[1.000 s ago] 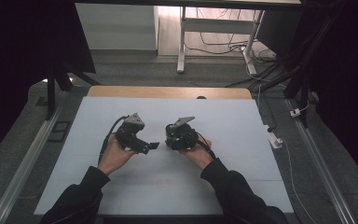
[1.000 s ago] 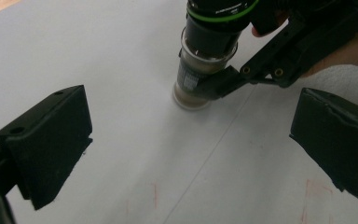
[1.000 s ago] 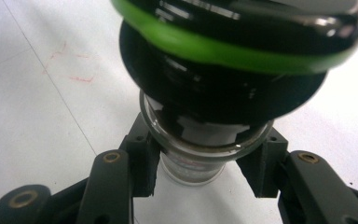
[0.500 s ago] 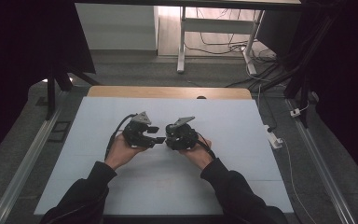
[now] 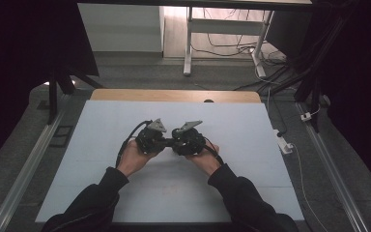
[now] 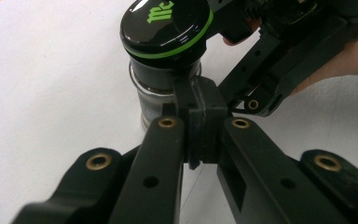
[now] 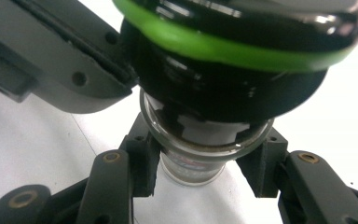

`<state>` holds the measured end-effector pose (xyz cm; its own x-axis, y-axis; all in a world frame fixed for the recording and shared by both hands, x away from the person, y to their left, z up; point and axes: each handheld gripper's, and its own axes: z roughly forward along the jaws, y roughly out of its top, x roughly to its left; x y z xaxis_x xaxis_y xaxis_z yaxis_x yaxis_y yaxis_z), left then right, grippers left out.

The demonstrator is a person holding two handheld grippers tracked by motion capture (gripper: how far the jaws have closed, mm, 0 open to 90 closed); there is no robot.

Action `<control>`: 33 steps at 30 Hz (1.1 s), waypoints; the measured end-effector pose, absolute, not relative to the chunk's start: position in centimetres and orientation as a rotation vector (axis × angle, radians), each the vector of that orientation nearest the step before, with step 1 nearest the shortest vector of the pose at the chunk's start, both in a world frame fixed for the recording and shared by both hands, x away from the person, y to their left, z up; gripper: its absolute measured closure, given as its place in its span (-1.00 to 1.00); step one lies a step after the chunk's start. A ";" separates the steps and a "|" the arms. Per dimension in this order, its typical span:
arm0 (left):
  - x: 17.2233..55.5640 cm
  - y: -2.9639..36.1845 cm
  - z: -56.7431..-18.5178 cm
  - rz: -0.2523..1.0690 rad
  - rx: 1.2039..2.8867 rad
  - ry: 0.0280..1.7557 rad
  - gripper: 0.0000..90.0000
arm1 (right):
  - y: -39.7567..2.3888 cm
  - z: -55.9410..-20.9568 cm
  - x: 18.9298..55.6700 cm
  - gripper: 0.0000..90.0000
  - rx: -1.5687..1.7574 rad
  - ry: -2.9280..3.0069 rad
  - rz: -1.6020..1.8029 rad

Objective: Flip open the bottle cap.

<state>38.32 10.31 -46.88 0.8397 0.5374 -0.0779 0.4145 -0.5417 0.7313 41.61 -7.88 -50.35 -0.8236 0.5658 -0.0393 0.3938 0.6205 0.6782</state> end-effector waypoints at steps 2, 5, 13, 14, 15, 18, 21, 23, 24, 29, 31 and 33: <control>38.2 10.4 -46.6 0.194 2.202 0.695 0.97 | -7.8 -50.4 41.6 0.16 0.786 2.595 0.999; 38.1 10.3 -46.4 0.195 2.208 0.693 0.97 | -7.9 -50.3 41.6 0.16 0.784 2.597 0.998; 38.1 10.4 -45.8 0.194 2.193 0.701 0.97 | -7.8 -50.4 41.6 0.16 0.783 2.596 0.999; 38.2 10.5 -45.7 0.195 2.193 0.700 0.97 | -7.8 -50.4 41.6 0.16 0.779 2.595 0.996; 38.2 10.4 -45.6 0.193 2.184 0.707 0.97 | -7.8 -50.3 41.5 0.16 0.782 2.595 0.994; 38.3 10.4 -45.6 0.186 2.184 0.712 0.97 | -7.8 -50.3 41.6 0.16 0.783 2.595 0.997; 38.4 10.5 -45.5 0.188 2.180 0.719 0.97 | -7.8 -50.4 41.6 0.16 0.785 2.595 0.998; 38.5 10.5 -45.4 0.186 2.178 0.719 0.97 | -7.8 -50.4 41.6 0.16 0.784 2.595 0.997; 38.5 10.6 -45.4 0.186 2.176 0.720 0.98 | -7.8 -50.4 41.6 0.16 0.785 2.595 0.998; 38.8 10.8 -45.2 0.166 2.151 0.731 0.98 | -7.9 -50.4 41.6 0.16 0.789 2.594 0.998; 38.9 11.0 -45.0 0.166 2.139 0.737 0.98 | -7.9 -50.4 41.6 0.16 0.791 2.593 1.001; 39.0 11.1 -45.0 0.169 2.137 0.739 0.98 | -7.9 -50.4 41.6 0.16 0.789 2.592 0.999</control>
